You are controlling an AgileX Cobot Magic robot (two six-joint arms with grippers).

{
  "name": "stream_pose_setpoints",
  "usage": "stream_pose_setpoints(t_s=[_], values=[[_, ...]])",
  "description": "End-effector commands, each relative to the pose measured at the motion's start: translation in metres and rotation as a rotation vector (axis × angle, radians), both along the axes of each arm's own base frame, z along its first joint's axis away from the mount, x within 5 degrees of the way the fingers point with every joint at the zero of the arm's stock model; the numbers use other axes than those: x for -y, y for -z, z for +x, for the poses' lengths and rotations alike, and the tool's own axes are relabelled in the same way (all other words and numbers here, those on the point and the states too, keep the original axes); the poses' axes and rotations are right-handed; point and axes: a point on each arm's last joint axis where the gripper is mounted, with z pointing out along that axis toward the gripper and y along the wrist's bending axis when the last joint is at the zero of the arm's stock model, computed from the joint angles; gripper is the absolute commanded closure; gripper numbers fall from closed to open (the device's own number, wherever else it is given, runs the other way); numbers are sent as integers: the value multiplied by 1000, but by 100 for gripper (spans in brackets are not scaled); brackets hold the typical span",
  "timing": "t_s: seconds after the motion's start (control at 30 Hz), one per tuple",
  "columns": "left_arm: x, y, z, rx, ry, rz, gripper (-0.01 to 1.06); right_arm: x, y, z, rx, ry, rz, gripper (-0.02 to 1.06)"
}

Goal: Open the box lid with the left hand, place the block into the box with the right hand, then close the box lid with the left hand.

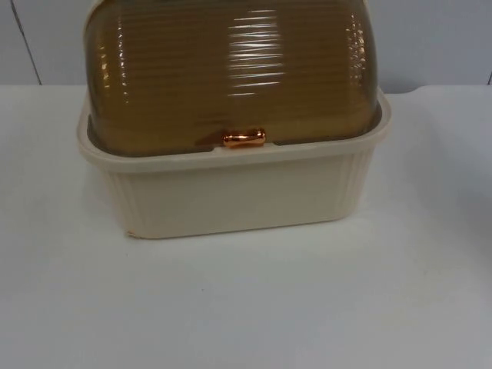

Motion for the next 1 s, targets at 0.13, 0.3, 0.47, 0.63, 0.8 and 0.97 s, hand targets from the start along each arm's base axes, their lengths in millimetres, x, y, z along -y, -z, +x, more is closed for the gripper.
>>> stream_pose_setpoints(t_s=[0.13,0.3,0.47,0.63,0.8,0.97], values=[[-10,6,-14,-2,-9,-7,105,-2,-11,3,108,-33,8,34],[-25,27,-35,4,-24,-41,105,-12,-16,-11,99,-118,-56,34],[-41,50,-60,54,-33,-131,105,-30,-25,-31,127,-251,-92,34],[-56,83,-82,47,-35,-162,105,-47,-38,-57,181,-383,-71,34],[-72,113,-106,34,-43,-199,105,-58,-52,-91,234,-528,-33,34],[-89,122,-131,72,-41,-236,105,-49,-61,-119,249,-597,-14,34]])
